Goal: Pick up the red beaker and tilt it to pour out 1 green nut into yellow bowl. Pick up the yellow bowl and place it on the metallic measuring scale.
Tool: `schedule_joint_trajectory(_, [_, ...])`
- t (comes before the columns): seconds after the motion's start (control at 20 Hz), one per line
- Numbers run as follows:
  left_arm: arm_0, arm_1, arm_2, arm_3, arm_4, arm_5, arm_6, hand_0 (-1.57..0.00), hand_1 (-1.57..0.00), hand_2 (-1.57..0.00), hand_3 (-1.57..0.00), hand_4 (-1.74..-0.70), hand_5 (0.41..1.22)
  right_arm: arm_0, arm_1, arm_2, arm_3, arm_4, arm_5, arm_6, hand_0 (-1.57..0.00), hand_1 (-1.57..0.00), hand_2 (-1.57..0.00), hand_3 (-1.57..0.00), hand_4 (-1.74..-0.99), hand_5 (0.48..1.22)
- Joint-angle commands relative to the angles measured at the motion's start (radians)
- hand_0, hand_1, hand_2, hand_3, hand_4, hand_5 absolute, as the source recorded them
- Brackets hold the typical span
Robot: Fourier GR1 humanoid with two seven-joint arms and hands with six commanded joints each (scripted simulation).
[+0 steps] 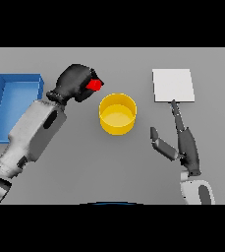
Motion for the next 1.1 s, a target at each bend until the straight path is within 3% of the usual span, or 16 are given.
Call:
schedule_joint_trajectory(0.0, [-0.023,0.005,-0.038,0.017,-0.041,-0.020,0.010,-1.57,-1.57,-1.57,-1.57,-1.74,1.186,0.000,0.003,0.001,0.000,0.005,-0.006,0.007,0.00,0.00,0.00,0.00,-1.054,0.691])
schedule_joint_trajectory(0.1, [-0.079,0.020,-0.107,0.048,-0.107,-0.070,0.006,-1.57,-1.57,-1.57,-1.57,-1.74,1.199,0.001,0.002,0.003,-0.008,0.006,-0.002,0.019,0.00,0.00,0.00,0.00,-1.068,0.689])
schedule_joint_trajectory(0.3, [-0.190,0.035,-0.224,0.113,-0.210,-0.188,-0.006,-1.57,-1.57,-1.57,-1.57,-1.58,1.212,0.005,0.016,0.009,0.002,-0.005,0.003,-0.005,0.00,0.00,0.00,0.00,-1.063,0.681])
schedule_joint_trajectory(0.4, [-0.228,0.024,-0.276,0.134,-0.248,-0.233,-0.004,-1.57,-1.57,-1.57,-1.57,-1.64,1.215,0.005,0.020,0.005,-0.004,-0.021,0.011,0.013,0.00,0.00,0.00,0.00,-1.057,0.674])
schedule_joint_trajectory(0.9, [-0.382,-0.009,-0.498,0.264,-0.427,-0.268,-0.018,-1.57,-1.57,-1.57,-1.57,-1.73,1.220,-0.015,0.006,-0.003,0.011,-0.025,0.022,0.028,0.00,0.00,0.00,0.00,-1.058,0.696])
schedule_joint_trajectory(1.05, [-0.387,-0.021,-0.529,0.282,-0.471,-0.235,-0.007,-1.57,-1.57,-1.57,-1.57,-1.73,1.221,0.000,0.016,0.004,0.008,-0.042,0.033,-0.003,0.00,0.00,0.00,0.00,-1.063,0.699])
